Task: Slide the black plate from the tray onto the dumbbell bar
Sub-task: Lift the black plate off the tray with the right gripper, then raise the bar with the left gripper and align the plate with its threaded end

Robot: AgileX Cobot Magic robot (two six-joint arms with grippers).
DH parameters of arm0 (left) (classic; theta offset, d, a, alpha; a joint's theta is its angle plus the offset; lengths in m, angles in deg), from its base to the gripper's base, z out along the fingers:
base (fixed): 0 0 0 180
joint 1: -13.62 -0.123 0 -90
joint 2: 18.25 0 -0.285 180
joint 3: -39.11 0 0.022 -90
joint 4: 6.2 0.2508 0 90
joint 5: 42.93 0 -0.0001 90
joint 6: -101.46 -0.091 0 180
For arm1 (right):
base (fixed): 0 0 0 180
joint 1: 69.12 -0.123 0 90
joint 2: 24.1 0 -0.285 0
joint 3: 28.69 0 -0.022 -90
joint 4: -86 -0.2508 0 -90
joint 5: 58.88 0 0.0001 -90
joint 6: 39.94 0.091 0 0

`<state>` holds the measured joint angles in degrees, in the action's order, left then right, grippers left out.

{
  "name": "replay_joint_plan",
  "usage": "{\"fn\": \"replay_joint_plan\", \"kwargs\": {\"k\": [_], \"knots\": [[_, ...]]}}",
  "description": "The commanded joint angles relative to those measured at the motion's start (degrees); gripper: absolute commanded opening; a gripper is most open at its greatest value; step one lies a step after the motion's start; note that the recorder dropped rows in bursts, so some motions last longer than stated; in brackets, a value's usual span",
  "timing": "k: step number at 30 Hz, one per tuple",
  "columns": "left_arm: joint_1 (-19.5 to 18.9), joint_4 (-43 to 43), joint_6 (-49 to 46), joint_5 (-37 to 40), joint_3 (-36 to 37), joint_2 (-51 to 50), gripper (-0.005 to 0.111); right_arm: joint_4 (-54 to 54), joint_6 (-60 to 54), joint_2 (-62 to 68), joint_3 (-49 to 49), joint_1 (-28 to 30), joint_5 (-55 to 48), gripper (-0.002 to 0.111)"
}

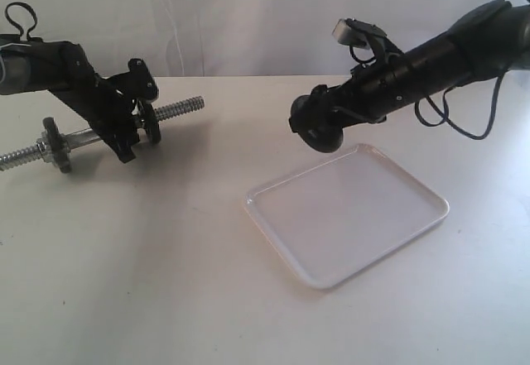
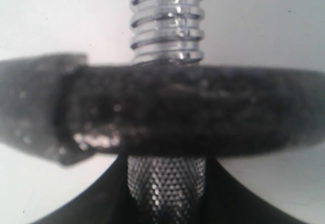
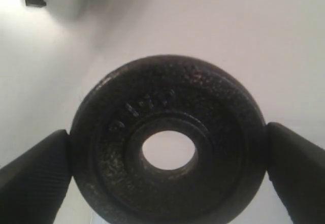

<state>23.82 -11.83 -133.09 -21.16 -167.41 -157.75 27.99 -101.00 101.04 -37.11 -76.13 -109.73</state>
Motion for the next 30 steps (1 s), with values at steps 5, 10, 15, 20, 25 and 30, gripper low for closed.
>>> {"fn": "replay_joint_plan", "kwargs": {"k": [5,10,15,20,25,30], "knots": [[0.32,-4.21,-1.61,0.56,0.35,-1.20,0.000,-6.66,-0.66,8.71,-14.31,0.31,-4.61,0.000],[0.32,-9.70,-10.35,3.01,0.35,-1.20,0.000,-6.89,-0.27,13.92,-21.37,0.31,-8.21,0.000],[0.32,-20.31,-22.01,5.46,0.35,-1.20,0.000,-8.56,-0.42,17.42,-24.60,0.31,-9.92,0.000],[0.32,-30.58,-32.41,9.05,0.35,-1.20,0.000,-11.28,-1.60,19.98,-26.44,0.31,-11.50,0.000],[0.32,-33.44,-37.28,13.02,0.35,-1.20,0.000,-13.05,-1.84,22.08,-27.98,0.31,-13.16,0.000],[0.32,-33.31,-37.40,13.75,0.35,-1.20,0.000,-14.97,-2.08,23.20,-28.59,0.31,-13.31,0.000]]}}
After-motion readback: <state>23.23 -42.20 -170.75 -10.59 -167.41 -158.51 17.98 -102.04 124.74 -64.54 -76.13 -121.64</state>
